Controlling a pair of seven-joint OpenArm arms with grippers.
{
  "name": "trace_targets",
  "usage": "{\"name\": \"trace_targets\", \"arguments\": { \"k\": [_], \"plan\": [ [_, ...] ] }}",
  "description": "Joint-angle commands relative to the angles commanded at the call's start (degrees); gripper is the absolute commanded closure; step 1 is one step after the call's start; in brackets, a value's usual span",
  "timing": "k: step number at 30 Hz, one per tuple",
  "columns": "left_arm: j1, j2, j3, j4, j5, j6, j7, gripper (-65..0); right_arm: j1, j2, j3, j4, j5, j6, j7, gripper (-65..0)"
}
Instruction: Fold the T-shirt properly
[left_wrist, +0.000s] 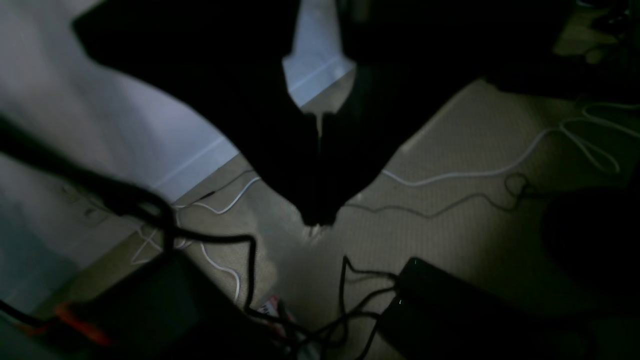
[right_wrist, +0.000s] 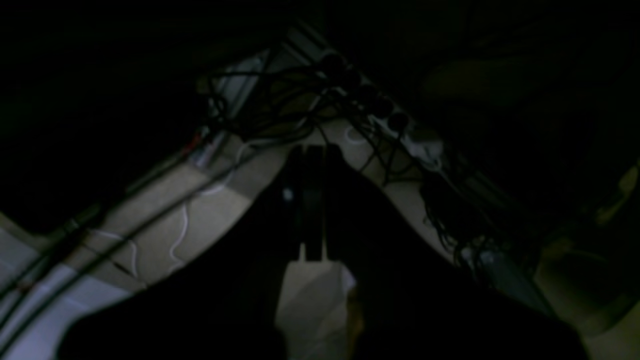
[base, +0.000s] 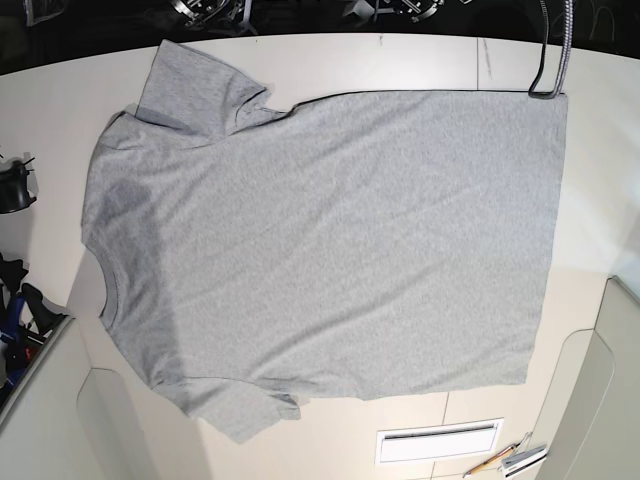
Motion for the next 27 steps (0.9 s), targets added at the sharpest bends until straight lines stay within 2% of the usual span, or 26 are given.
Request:
{"name": "trace_targets", "arguments": {
  "k": [2,5,8,12,16,18,19,22,27],
  "plan": [
    [0.6,-0.8,0.0,0.4,-2.0,-0.2,0.0,0.0,-2.0,1.7,0.0,2.6,0.0,0.00,0.0,0.0],
    [2.8,-2.5,0.0,3.5,-2.3,0.1,0.1,0.0,-5.9,4.6,0.0,7.4,0.0,0.04,0.0,0.0],
    [5.9,-5.0,-1.9,9.1,-2.3,2.0,0.3,0.0,-10.2,7.6,0.0,12.2,0.0,0.02,0.0,0.0],
    [11.0,-8.1,-11.5,17.6,-2.2,1.9,0.8,0.0,-15.5,11.6,0.0,18.5,0.1,0.02,0.0,0.0],
    [17.4,-10.5,-22.5,26.4,-2.1,1.9,0.9,0.0,-20.3,16.2,0.0,25.4,4.7,-0.04,0.0,0.0],
    [20.7,-11.3,-26.6,30.3,-2.1,0.4,0.9,0.0,-22.3,18.1,0.0,28.7,5.4,-0.04,0.0,0.0],
    [22.4,-11.4,-28.2,31.9,-2.1,-0.3,0.9,0.0,-23.1,18.9,0.0,30.1,5.4,-0.02,0.0,0.0],
    [26.8,-11.8,-31.6,35.9,-1.9,-0.2,0.9,0.0,-24.9,20.7,0.0,33.6,5.4,-0.02,0.0,0.0],
    [35.1,-13.9,-33.1,42.4,-1.9,0.1,1.5,0.0,-28.2,23.3,0.0,37.8,9.0,0.09,-0.1,0.0]
  ]
}}
